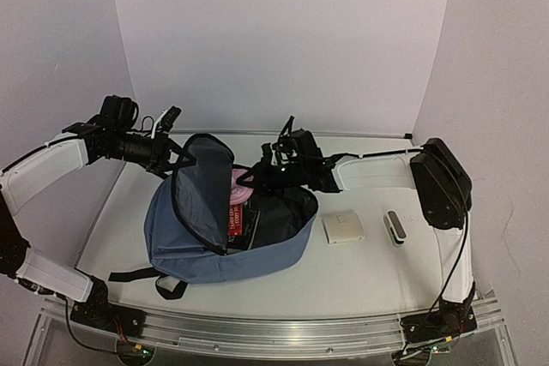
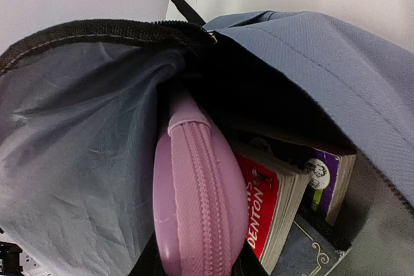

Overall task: Pack the student bag
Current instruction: Place the stationery in the student bag.

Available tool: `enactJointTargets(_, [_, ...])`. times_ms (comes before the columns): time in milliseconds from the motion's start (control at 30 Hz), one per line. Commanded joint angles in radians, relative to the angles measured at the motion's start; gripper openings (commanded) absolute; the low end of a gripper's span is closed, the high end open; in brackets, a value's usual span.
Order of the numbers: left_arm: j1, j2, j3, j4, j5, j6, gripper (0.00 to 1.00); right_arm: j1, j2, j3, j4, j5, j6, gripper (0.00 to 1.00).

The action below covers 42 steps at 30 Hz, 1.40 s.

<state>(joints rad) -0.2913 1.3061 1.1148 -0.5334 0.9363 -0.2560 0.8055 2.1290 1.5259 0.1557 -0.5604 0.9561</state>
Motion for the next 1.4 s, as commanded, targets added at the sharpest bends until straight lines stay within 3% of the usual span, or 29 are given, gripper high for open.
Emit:
enactJointTargets(0, [0.006,0.011,-0.016,0.083,0.040,0.022,0.00,0.022,0.006,0.008,0.005,0.123,-0.015,0.33])
enactJointTargets(167, [0.009,0.024,-0.024,0.071,0.031,0.039,0.00,0.023,-0.100,-0.095,-0.019,0.251,-0.066,0.62])
enactJointTargets(400, [0.015,0.011,-0.023,0.063,0.024,0.049,0.00,0.022,-0.132,-0.145,-0.059,0.294,-0.084,0.69])
enactJointTargets(833, [0.017,0.022,-0.030,0.058,0.041,0.053,0.00,0.051,-0.071,-0.063,-0.059,0.265,-0.076,0.40])
enactJointTargets(1367, [0.017,0.065,-0.030,0.075,0.089,0.038,0.00,0.108,0.066,0.111,-0.050,0.220,-0.061,0.32])
